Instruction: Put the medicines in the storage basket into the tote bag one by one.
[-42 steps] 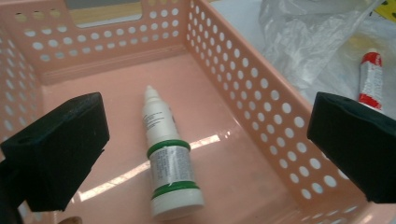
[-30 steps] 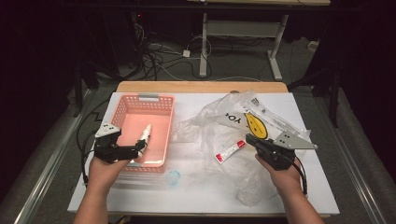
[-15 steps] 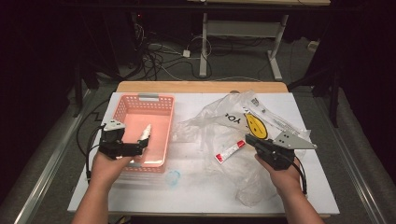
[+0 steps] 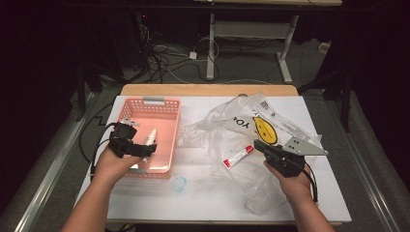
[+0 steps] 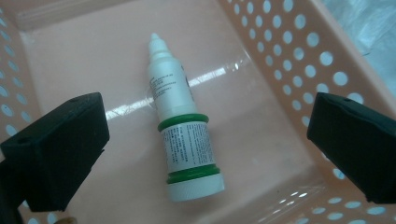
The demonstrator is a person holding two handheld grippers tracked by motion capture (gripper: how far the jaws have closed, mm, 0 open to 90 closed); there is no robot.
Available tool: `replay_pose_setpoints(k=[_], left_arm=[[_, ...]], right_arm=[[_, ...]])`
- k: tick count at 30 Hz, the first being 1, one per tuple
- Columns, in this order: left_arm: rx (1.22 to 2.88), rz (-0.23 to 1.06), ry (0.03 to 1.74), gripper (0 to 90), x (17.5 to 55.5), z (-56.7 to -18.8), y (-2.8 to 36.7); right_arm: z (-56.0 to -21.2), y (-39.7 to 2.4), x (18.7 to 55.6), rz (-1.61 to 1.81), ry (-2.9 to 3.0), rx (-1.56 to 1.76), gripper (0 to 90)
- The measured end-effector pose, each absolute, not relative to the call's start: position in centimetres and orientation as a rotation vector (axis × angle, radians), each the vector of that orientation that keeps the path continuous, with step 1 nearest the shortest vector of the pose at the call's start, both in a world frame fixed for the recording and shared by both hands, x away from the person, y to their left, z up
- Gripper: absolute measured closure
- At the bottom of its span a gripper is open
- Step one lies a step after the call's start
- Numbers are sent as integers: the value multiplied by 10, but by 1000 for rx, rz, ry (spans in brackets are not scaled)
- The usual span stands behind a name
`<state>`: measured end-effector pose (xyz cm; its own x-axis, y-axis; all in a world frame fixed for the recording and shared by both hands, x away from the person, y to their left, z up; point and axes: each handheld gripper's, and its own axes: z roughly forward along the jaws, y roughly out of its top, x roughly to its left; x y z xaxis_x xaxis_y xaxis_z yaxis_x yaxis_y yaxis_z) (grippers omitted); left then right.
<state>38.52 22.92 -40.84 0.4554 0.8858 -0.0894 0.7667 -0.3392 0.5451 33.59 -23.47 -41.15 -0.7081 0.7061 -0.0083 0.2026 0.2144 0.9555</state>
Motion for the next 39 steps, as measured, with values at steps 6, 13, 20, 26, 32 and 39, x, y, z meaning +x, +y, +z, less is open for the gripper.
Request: replay_pose_setpoints(k=[6, 13, 20, 26, 32, 39], left_arm=[[2282, 231, 1428, 14, 399, -414, 224], [2354, 116, 1487, 97, 413, -420, 227], [2384, 40, 1521, 154, 417, -425, 223], [2385, -62, 1578, 240, 424, -430, 228], [2446, -102, 1627, 348, 429, -436, 225], [2470, -127, 1649, 502, 432, -440, 223]], right_arm=[[-410, -235, 335, 1505, 2043, 829, 900], [-409, -236, 334, 1504, 2040, 837, 900], [-409, -236, 334, 1498, 2035, 836, 900], [-409, -235, 334, 1498, 2039, 831, 900], [-410, -236, 334, 1496, 2039, 832, 900], [-409, -237, 334, 1500, 2034, 839, 900]])
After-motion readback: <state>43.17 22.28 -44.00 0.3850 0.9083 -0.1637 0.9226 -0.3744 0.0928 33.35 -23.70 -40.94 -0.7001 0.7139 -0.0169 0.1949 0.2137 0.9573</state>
